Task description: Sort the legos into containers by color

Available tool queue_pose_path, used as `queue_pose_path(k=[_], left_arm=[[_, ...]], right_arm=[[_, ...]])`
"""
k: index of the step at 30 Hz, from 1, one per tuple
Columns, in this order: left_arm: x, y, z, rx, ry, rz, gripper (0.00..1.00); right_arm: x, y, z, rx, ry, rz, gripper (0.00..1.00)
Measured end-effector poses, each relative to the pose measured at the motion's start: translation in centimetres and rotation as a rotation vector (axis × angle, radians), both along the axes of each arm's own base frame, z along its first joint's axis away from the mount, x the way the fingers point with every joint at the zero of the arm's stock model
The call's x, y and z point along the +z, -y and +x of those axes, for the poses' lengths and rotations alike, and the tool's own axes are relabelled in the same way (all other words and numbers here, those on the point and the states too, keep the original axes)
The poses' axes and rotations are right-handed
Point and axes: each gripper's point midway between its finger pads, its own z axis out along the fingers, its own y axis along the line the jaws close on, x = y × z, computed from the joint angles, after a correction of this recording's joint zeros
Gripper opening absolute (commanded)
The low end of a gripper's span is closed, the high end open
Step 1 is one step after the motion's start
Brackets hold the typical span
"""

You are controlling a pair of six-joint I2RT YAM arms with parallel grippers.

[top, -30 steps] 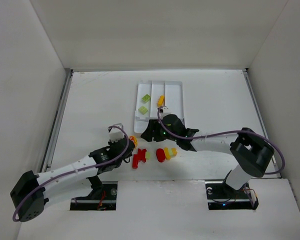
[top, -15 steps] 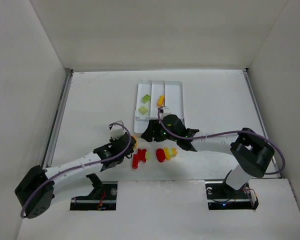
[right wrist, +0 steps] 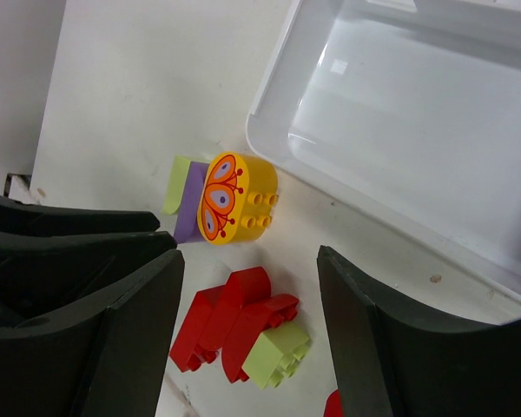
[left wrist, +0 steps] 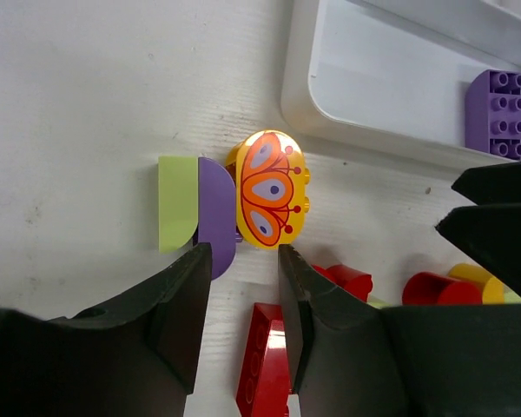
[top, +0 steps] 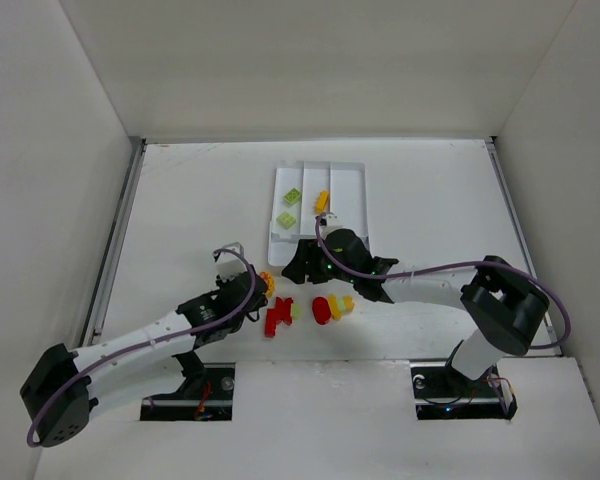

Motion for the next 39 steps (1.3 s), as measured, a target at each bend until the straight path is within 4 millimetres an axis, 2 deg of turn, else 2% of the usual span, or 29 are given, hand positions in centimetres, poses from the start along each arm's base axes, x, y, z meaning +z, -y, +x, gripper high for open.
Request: queue_pose_path(k=[3,10,19,29,35,39], left_arm=[[-0.2,0.0,-0.2,-0.001,-0.004,0.005,0.34],[-2.4,-0.6,-0.7,0.0,-0.069,0.087,0.34],[-2.9,-0.4,-0.3,0.011,-0.071,0.092,0.36],[-4.3,-0.5,0.0,0.017,-0.088,0.119,0.22],[-3.9,-0.4,0.1,0.015,-0.072,0.108,0.15],[-3.2,-0.4,-0.1,0.007,-0.052,0.09,0.13]], right_arm=[[0.0,0.0,0.0,0.0,0.0,0.0,0.69],[0.0,0.0,0.0,0.0,0.0,0.0,0.69],[0.0,0.0,0.0,0.0,0.0,0.0,0.69],[0.0,0.0,0.0,0.0,0.0,0.0,0.69],[0.0,0.0,0.0,0.001,0.0,0.0,0.69],[0.0,-0.1,-0.1,0.003,0.0,0.0,0.69]])
